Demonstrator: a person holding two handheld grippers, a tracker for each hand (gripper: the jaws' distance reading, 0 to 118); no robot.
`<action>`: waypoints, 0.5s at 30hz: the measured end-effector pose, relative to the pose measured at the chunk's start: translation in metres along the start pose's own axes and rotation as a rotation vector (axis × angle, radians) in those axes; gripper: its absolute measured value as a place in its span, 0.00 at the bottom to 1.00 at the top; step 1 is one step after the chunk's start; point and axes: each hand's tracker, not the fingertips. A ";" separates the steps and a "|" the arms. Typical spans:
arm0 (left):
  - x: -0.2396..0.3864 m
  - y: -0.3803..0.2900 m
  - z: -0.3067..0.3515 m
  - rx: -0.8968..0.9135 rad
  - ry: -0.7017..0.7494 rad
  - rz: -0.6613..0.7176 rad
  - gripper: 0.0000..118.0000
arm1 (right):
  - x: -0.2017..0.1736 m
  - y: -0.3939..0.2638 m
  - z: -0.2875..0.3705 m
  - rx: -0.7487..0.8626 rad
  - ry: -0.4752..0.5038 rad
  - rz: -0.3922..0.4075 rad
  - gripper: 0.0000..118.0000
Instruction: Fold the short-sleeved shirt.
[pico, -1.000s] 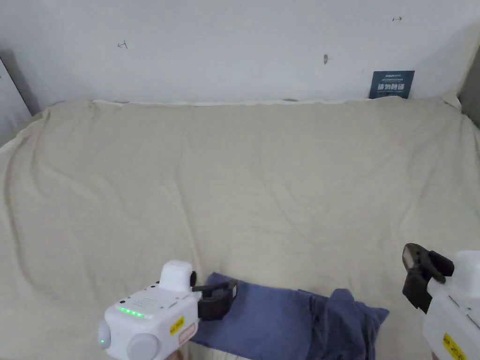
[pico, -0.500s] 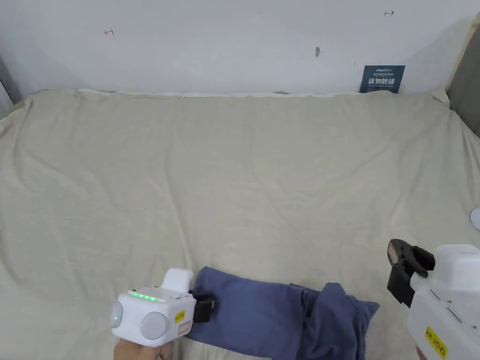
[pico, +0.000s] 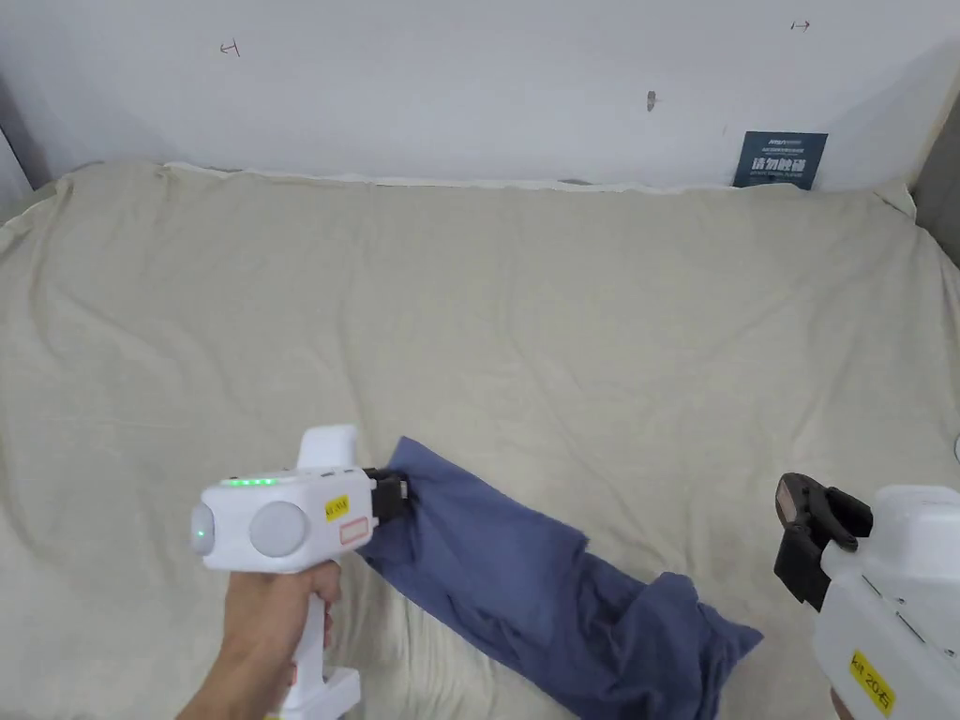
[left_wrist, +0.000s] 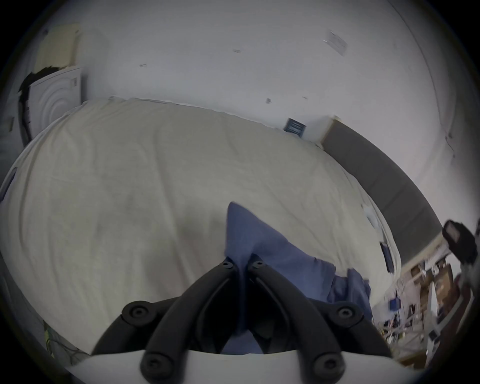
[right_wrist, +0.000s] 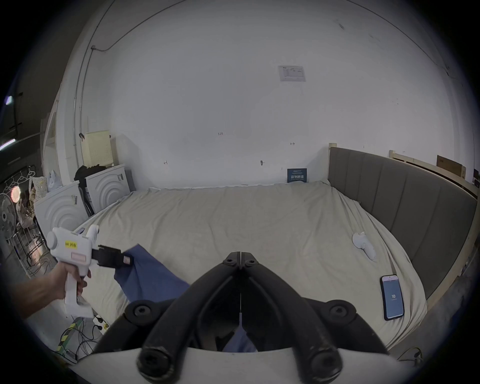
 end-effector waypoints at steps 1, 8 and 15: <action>-0.012 0.004 0.001 0.002 0.018 0.001 0.04 | -0.002 0.001 -0.001 0.000 0.005 0.003 0.00; -0.117 -0.005 0.052 0.064 0.233 0.154 0.04 | -0.014 0.003 -0.012 0.004 0.040 -0.005 0.00; -0.089 -0.035 0.128 0.148 0.372 0.123 0.04 | -0.031 0.002 -0.015 0.002 0.071 0.029 0.00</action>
